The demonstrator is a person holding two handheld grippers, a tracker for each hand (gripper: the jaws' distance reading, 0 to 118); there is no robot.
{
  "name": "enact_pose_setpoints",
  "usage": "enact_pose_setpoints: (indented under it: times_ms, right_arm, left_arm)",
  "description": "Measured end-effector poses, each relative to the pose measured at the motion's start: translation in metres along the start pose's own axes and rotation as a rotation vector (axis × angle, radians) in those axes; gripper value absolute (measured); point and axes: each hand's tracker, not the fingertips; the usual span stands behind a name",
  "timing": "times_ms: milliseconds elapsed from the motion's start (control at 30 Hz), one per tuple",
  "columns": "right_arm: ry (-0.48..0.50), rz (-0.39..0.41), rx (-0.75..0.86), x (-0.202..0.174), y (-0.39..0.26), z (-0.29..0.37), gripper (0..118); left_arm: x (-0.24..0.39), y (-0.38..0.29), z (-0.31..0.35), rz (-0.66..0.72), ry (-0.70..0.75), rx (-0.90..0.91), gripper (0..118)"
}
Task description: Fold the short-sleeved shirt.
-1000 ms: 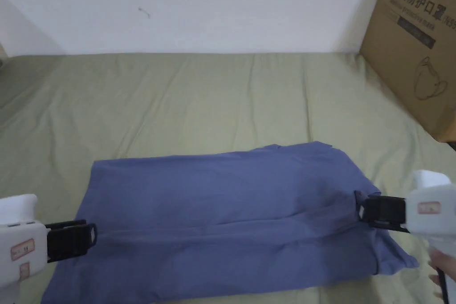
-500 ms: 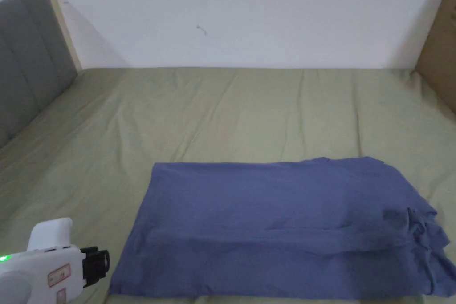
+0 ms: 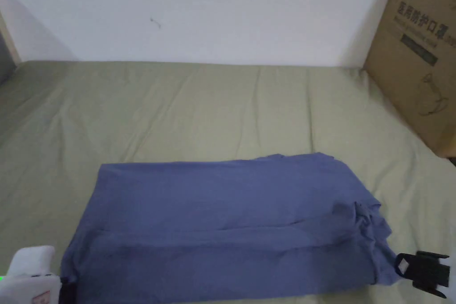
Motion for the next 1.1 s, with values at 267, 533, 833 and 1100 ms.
enact_pose_setpoints:
  times_ms: [267,533,833,1100]
  right_arm:
    - [-0.094,-0.133,-0.086,0.058,0.037,-0.064,116]
    - [-0.144,-0.037,-0.297,0.053,0.025,-0.114,74]
    - [-0.019,-0.027,-0.180,0.041,0.039,-0.040,5]
    - [-0.003,-0.086,-0.213,0.072,-0.017,0.030,5]
  left_arm:
    - [-0.009,0.011,0.042,0.099,-0.058,0.092,5]
    - [0.005,0.022,0.048,0.070,-0.050,0.066,5]
    - [-0.008,0.029,0.067,0.097,-0.094,0.073,5]
    - [-0.025,-0.018,0.100,0.068,-0.116,-0.005,5]
